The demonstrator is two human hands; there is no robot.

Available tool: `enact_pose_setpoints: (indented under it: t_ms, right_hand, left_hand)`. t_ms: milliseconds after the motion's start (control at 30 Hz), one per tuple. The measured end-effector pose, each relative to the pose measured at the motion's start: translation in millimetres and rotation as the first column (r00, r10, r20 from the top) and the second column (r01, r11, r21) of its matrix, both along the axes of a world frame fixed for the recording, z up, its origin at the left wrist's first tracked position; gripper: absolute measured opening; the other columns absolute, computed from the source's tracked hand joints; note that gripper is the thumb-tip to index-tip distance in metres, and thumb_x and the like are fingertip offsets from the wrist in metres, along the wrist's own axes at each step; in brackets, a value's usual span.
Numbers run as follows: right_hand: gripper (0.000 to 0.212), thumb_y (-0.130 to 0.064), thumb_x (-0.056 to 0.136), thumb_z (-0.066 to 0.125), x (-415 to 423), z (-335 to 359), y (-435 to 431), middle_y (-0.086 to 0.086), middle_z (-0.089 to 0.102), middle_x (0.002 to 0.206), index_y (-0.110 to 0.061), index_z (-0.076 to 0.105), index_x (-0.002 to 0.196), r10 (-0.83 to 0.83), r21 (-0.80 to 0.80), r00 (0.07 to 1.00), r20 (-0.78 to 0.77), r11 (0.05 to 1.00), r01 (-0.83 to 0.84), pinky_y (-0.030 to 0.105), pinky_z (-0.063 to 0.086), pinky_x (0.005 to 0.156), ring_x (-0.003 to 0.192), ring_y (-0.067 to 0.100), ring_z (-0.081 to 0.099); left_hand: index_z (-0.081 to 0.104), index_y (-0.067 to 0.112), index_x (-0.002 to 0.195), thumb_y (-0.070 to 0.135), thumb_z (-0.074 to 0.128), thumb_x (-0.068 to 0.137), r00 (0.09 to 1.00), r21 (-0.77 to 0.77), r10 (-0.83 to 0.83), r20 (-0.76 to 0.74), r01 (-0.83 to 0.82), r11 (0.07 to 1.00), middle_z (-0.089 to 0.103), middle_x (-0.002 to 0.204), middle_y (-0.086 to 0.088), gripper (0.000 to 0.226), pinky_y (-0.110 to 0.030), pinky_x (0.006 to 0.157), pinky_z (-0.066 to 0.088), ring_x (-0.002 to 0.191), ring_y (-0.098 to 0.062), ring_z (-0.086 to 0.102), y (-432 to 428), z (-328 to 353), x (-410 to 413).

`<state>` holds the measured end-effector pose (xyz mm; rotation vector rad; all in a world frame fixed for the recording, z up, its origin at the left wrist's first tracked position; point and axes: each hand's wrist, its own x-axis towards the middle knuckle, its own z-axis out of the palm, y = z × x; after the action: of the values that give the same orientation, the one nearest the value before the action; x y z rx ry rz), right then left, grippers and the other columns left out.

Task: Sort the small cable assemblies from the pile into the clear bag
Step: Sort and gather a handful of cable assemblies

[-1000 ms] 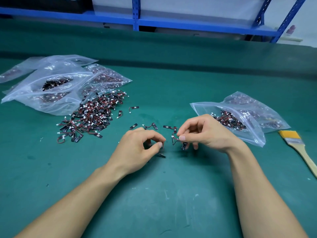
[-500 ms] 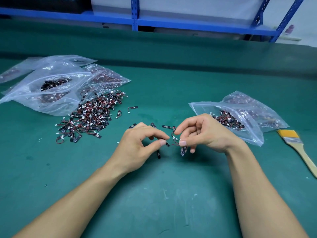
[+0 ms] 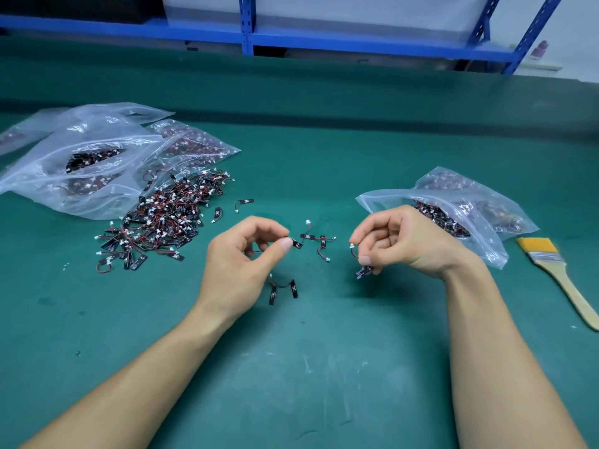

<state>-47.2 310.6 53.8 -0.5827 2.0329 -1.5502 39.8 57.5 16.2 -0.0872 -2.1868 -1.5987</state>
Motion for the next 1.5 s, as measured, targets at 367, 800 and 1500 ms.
enact_pose_setpoints:
  t_ms: [367,800,1500]
  right_hand:
    - [0.021,-0.003,0.075,0.083,-5,-11,-5,0.011,0.076,0.078,-0.016,0.074,0.088,0.0,0.25,0.999,-0.043,0.968,0.011,0.023,0.048,0.053,0.059,0.021,0.062]
    - [0.006,-0.037,0.081,0.079,-8,-31,-36,-0.015,0.066,0.073,-0.034,0.074,0.078,-0.112,0.308,0.83,-0.547,0.895,0.324,0.021,0.038,0.058,0.057,0.001,0.048]
    - [0.015,-0.043,0.08,0.077,2,-45,-76,-0.013,0.064,0.076,-0.034,0.072,0.069,-0.229,0.296,0.747,-0.624,0.816,0.497,0.034,0.052,0.07,0.074,0.006,0.058]
  left_hand:
    - [0.074,0.037,0.093,0.032,0.076,0.084,0.953,-0.533,-0.299,0.052,0.28,0.798,0.061,0.076,0.02,0.011,-0.035,0.086,0.039,0.084,-0.002,0.053,8,-14,2]
    - [0.076,0.02,0.1,0.025,0.066,0.088,0.974,-0.584,0.056,-0.217,-0.176,0.792,0.072,0.101,0.012,0.016,-0.041,0.086,0.047,0.091,-0.02,0.054,-49,0,-19]
    - [0.064,0.025,0.127,0.028,0.044,0.096,0.994,-0.4,0.011,0.112,0.035,0.916,0.066,0.122,0.016,0.037,-0.031,0.103,0.043,0.116,-0.004,0.058,-72,-9,-34]
